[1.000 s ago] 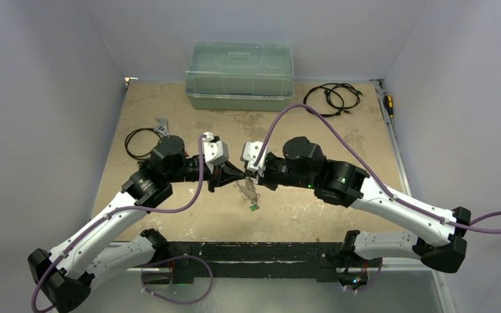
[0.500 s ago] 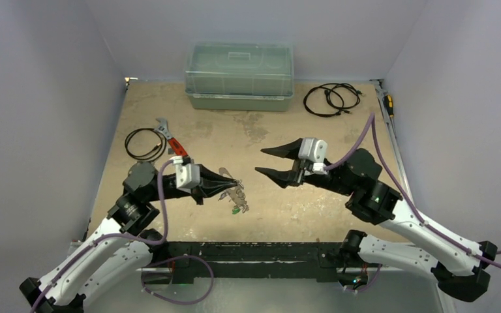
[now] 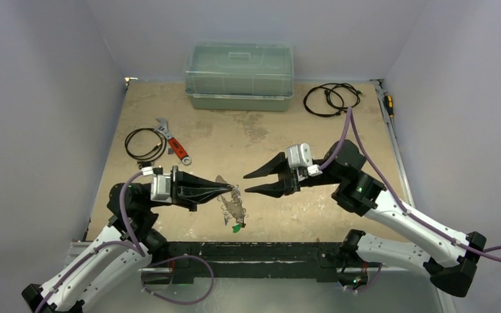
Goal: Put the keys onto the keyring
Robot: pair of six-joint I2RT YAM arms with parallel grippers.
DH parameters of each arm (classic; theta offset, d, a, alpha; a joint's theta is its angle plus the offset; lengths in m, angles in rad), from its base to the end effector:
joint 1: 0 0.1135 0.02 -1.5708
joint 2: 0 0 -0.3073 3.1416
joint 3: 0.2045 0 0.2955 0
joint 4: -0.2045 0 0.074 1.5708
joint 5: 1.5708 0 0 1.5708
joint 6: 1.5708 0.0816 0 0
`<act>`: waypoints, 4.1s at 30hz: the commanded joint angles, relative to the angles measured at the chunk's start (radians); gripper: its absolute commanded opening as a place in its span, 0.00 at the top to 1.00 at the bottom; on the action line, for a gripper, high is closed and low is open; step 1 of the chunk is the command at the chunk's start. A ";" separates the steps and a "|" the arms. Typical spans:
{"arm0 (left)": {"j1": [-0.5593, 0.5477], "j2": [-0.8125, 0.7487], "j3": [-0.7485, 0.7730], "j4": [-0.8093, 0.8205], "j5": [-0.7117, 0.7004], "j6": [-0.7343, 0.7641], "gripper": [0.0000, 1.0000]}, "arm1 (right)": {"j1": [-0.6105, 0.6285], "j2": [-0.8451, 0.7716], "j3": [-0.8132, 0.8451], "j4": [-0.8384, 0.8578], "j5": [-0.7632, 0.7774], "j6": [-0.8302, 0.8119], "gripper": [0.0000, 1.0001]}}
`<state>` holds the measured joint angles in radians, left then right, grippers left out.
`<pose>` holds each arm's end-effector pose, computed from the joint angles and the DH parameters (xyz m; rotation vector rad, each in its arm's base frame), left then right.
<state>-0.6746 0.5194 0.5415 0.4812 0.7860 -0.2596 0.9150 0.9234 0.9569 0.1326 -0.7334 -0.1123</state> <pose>0.0862 -0.1428 0.3959 0.9636 0.9004 -1.2223 0.1120 0.2351 0.4505 -1.2574 0.9190 1.1561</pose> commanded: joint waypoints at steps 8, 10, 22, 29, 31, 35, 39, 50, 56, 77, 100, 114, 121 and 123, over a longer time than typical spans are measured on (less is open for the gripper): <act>0.000 -0.030 -0.030 0.213 -0.005 -0.103 1.00 | -0.002 0.057 0.029 0.156 -0.141 0.082 0.72; -0.001 -0.031 -0.031 0.210 -0.005 -0.103 1.00 | -0.002 0.070 0.036 0.166 -0.153 0.090 0.72; -0.001 -0.042 -0.026 0.167 -0.019 -0.077 1.00 | -0.002 0.121 0.057 0.206 -0.174 0.140 0.69; -0.001 -0.041 -0.025 0.156 -0.032 -0.069 1.00 | -0.001 0.141 0.059 0.239 -0.196 0.175 0.69; -0.001 -0.041 -0.026 0.153 -0.037 -0.067 1.00 | 0.000 0.151 0.057 0.246 -0.205 0.185 0.68; 0.000 -0.041 -0.025 0.150 -0.044 -0.063 1.00 | 0.007 0.168 0.049 0.256 -0.199 0.195 0.68; -0.002 -0.037 -0.025 0.148 -0.050 -0.060 1.00 | 0.017 0.179 0.046 0.276 -0.192 0.204 0.70; -0.001 -0.032 -0.022 0.137 -0.065 -0.050 1.00 | 0.028 0.205 0.054 0.290 -0.191 0.209 0.90; 0.000 -0.042 -0.010 0.088 -0.093 -0.028 1.00 | 0.031 0.204 0.071 0.204 -0.138 0.150 1.00; -0.002 0.105 0.428 -0.927 -0.261 0.481 0.52 | 0.030 0.206 0.346 -0.509 0.271 -0.208 1.00; -0.030 0.250 0.393 -0.830 -0.139 0.475 0.75 | 0.042 0.221 0.346 -0.539 0.233 -0.227 1.00; -0.038 0.269 0.356 -0.793 -0.155 0.465 0.81 | 0.056 0.249 0.358 -0.554 0.259 -0.236 1.00; -0.046 0.265 0.346 -0.811 -0.175 0.471 0.70 | 0.057 0.235 0.344 -0.548 0.274 -0.237 1.00; -0.048 0.263 0.345 -0.813 -0.175 0.470 0.74 | 0.057 0.239 0.346 -0.551 0.273 -0.236 1.00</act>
<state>-0.7151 0.7898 0.9005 -0.3531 0.6174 0.2028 0.9680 1.1843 1.2587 -0.4591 -0.4747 -0.3359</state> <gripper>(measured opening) 0.290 0.008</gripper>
